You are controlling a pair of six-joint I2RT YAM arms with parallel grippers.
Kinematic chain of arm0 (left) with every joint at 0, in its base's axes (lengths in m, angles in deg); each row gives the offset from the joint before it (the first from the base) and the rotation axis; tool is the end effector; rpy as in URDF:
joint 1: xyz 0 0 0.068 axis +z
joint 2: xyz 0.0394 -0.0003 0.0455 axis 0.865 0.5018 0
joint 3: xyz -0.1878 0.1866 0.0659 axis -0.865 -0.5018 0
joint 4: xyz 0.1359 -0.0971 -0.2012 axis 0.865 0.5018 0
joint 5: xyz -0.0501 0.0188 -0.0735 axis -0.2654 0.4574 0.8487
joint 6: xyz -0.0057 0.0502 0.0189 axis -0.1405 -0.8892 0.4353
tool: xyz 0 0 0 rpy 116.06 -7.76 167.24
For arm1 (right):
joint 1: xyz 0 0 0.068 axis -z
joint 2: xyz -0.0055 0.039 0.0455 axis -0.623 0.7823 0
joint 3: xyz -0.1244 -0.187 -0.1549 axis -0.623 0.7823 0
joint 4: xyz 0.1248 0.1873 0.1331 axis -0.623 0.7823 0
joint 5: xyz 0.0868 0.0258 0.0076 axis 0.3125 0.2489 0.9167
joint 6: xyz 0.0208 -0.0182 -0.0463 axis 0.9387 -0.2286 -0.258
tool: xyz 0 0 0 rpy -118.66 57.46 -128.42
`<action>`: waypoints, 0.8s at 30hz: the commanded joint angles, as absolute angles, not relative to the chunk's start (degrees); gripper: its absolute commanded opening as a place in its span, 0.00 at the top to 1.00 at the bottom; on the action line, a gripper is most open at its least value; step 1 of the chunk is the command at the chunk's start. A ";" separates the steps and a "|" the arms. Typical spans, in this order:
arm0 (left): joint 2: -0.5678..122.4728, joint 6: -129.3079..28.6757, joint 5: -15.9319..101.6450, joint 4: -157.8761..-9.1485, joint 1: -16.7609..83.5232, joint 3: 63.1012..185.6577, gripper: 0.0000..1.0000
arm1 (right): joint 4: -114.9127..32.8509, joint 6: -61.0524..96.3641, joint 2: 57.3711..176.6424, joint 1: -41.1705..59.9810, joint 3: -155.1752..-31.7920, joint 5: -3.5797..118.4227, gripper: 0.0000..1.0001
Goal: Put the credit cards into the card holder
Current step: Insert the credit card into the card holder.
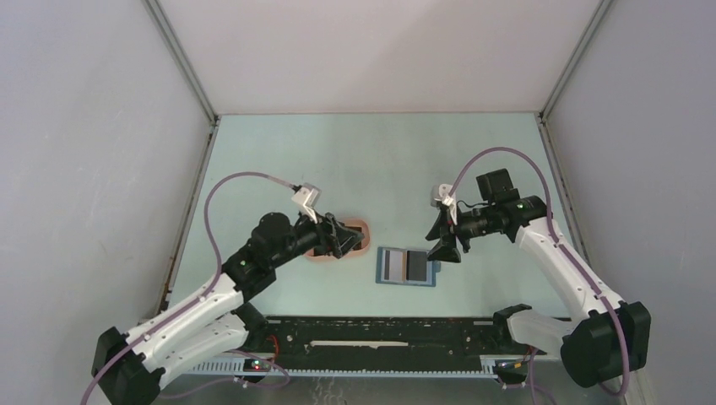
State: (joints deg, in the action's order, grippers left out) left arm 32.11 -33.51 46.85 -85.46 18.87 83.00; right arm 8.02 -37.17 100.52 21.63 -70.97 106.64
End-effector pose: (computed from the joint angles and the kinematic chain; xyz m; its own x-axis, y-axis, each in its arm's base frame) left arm 0.1439 -0.1350 0.2742 -0.5142 -0.1684 -0.8410 0.6293 0.5922 -0.5034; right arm 0.1865 0.0879 0.2803 -0.1548 -0.4717 -0.8681 -0.9879 0.0820 0.1316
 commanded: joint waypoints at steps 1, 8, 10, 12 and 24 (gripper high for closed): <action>26.48 -29.85 38.15 -86.22 19.55 77.14 0.14 | 11.06 -35.24 100.68 24.36 -72.96 111.49 0.32; 13.33 -25.01 28.09 -79.78 21.83 70.77 0.00 | 10.78 -34.79 100.45 27.36 -72.93 110.67 0.32; 10.07 -24.98 24.81 -76.86 22.07 70.47 0.00 | 10.55 -34.57 100.35 28.25 -72.93 110.46 0.32; 7.88 -25.61 21.50 -74.70 22.22 70.45 0.00 | 10.10 -34.05 100.35 29.01 -72.96 109.94 0.32; 13.59 -30.36 22.02 -72.02 22.36 75.67 0.00 | 9.25 -32.45 103.67 29.74 -72.96 109.93 0.32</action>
State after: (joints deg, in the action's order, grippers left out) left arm 11.59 -28.09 20.33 -71.17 21.93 71.54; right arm 9.77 -33.67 102.71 29.45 -71.04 108.78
